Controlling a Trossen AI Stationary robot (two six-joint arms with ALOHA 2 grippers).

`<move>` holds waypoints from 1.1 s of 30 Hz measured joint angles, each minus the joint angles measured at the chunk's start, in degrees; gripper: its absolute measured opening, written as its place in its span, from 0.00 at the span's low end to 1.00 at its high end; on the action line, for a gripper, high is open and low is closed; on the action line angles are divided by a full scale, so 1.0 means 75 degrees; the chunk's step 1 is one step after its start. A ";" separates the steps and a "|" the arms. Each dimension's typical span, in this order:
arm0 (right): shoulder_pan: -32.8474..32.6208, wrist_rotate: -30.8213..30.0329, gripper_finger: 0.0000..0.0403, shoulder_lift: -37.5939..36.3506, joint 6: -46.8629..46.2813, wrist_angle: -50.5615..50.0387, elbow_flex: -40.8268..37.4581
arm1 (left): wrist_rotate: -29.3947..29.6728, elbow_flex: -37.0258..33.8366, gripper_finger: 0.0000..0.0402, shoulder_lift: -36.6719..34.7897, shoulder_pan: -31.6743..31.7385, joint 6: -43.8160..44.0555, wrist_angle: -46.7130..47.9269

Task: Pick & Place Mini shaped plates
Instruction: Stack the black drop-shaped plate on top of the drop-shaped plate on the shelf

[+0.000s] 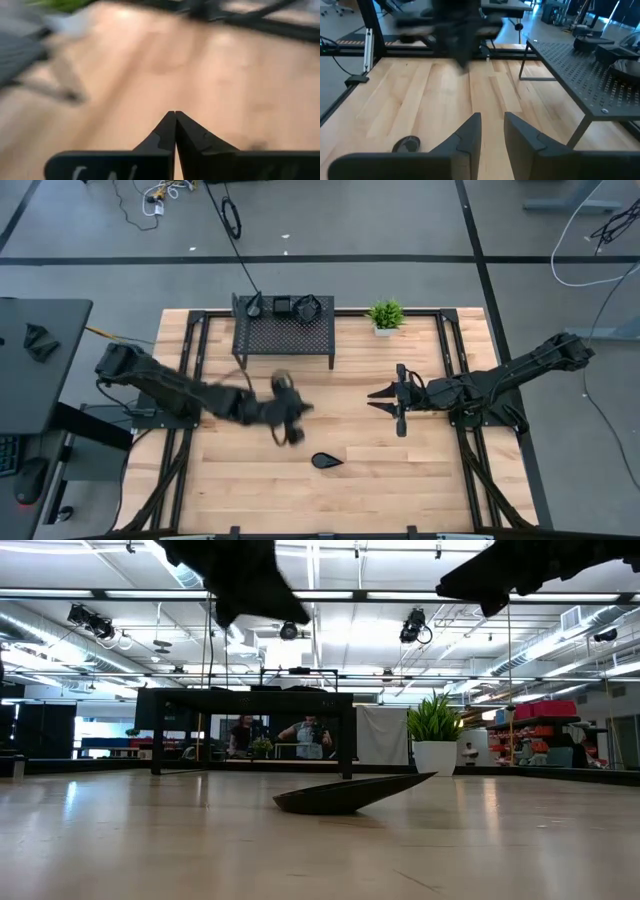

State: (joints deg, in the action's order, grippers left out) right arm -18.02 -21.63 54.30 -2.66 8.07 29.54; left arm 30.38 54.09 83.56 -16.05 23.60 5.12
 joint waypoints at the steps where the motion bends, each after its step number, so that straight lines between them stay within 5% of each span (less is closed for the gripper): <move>1: 0.0000 0.0003 0.21 0.0000 0.0018 0.0061 0.0000 | -0.0102 -0.0108 0.03 0.0184 -0.0231 -0.0140 -0.0631; 9: 0.0009 0.0003 0.21 0.0000 0.0041 0.0660 0.0000 | -0.0525 0.0512 0.05 0.2166 -0.1154 -0.0446 -0.1466; 22: 0.0309 0.0003 0.21 0.0000 -0.0176 0.1258 -0.0001 | -0.1821 0.0848 0.34 0.3712 -0.0873 -0.0492 -0.1576; 33: 0.0379 0.0003 0.21 0.0000 -0.0186 0.1240 0.0000 | -0.2588 0.0844 0.17 0.4105 -0.0581 -0.0837 -0.1829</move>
State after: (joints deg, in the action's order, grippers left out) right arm -15.18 -21.61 54.30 -4.05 17.37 29.54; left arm 10.96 60.42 114.35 -20.40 17.32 -8.60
